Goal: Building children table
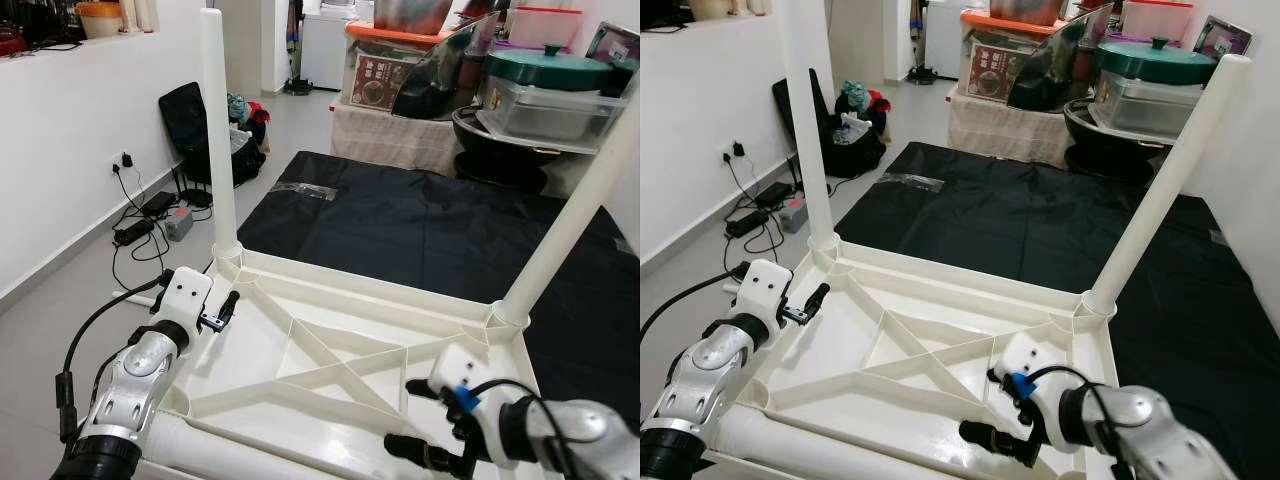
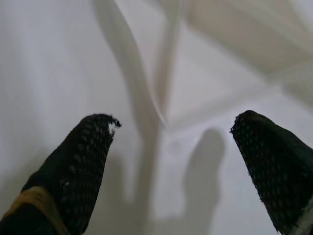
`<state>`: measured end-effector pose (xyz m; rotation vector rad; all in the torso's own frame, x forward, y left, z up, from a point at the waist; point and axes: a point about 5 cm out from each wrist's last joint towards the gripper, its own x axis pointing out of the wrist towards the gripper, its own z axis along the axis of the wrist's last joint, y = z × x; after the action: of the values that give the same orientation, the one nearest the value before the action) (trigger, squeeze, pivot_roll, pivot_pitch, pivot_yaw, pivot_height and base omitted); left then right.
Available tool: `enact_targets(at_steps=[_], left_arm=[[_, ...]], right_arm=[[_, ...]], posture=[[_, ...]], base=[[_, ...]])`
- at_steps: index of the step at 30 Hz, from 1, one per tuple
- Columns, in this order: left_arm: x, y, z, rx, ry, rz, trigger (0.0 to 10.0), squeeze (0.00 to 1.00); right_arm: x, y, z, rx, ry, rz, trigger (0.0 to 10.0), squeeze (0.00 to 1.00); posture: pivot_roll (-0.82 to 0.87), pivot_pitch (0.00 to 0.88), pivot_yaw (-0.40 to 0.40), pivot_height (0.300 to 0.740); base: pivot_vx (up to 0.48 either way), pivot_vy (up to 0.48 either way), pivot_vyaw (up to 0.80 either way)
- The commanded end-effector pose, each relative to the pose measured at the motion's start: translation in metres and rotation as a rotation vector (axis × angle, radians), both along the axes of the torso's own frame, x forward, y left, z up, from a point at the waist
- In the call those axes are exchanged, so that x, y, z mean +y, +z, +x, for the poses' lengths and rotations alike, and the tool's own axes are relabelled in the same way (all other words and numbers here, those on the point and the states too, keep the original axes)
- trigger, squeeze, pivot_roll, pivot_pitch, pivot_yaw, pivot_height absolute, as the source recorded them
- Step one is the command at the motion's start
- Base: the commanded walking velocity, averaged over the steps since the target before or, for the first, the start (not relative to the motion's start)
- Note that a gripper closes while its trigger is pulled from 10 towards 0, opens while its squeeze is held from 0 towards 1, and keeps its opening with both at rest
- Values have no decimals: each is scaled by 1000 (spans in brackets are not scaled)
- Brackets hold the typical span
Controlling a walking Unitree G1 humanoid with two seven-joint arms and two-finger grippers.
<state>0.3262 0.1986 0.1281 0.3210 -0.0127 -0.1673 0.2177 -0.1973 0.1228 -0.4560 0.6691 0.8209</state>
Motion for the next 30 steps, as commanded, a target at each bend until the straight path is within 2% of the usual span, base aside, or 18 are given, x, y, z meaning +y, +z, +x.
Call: enact_targets(at_steps=[1, 6, 7, 9, 10, 11, 12, 14, 15, 17, 18, 19, 21, 22, 26, 30], left_arm=[[0, -3, -1, 9, 2, 3, 10000, 0], [1, -2, -1, 8, 4, 5, 10000, 0], [1, -2, -1, 9, 4, 7, 10000, 0], [1, -2, -1, 9, 4, 7, 10000, 0], [0, -2, 0, 9, 3, 7, 10000, 0], [0, -2, 0, 9, 3, 7, 10000, 0], [-1, -2, 0, 9, 1, 6, 10000, 0], [-1, -2, 0, 9, 1, 6, 10000, 0], [-1, -2, 0, 8, -1, 6, 10000, 0], [-1, -2, 0, 8, -1, 6, 10000, 0], [-1, -2, 1, 6, -1, 6, 10000, 0], [-1, -2, 1, 6, -1, 6, 10000, 0], [-2, -1, 1, 4, 0, 9, 10000, 0], [-2, -1, 1, 3, 0, 9, 10000, 0], [-1, -1, -1, 3, 5, 11, 10000, 0], [0, -2, -3, 5, 14, 14, 10000, 0]], right_arm=[[-5, -8, 1, 7, -14, -75, 10000, 1000], [-3, -11, -2, 20, -8, -83, 10000, 1000], [-8, -16, 6, -2, -82, -139, 10000, 0], [-8, -16, 6, -2, -82, -139, 10000, 0], [-15, -19, 19, -54, -195, -180, 10000, 0], [-15, -19, 19, -54, -195, -180, 10000, 0], [-20, -18, 35, -128, -320, -206, 10000, 0], [-20, -18, 35, -128, -320, -206, 10000, 0], [-24, -12, 54, -206, -455, -192, 10000, 0], [-24, -12, 54, -206, -455, -192, 10000, 0], [-24, -5, 71, -262, -555, -155, 10000, 0], [-24, -5, 71, -262, -555, -155, 10000, 0], [-27, 10, 105, -351, -750, -79, 10000, 0], [-28, 15, 114, -370, -803, -57, 10000, 0], [-33, 13, 123, -374, -870, -70, 10000, 0], [-41, -1, 119, -333, -900, -88, 10000, 0]], posture=[[31, 0, -105, 740], [27, 0, -103, 740], [23, 0, -102, 740], [23, 0, -102, 740], [23, 0, -101, 740], [23, 0, -101, 740], [22, 0, -100, 740], [22, 0, -100, 740], [25, 0, -100, 740], [25, 0, -100, 740], [23, 0, -98, 740], [23, 0, -98, 740], [36, 0, -108, 740], [36, 0, -108, 740], [45, 0, -120, 740], [49, 0, -125, 740]], base=[[0, 0, 0], [0, 0, 0], [0, 0, 0], [0, 0, 0], [0, 0, 0], [0, 0, 0], [0, 0, 0], [0, 0, 0], [0, 0, 0], [0, 0, 0], [0, 0, 0], [0, 0, 0], [0, 0, 0], [0, 0, 0], [0, 0, 0], [0, 0, 0]])
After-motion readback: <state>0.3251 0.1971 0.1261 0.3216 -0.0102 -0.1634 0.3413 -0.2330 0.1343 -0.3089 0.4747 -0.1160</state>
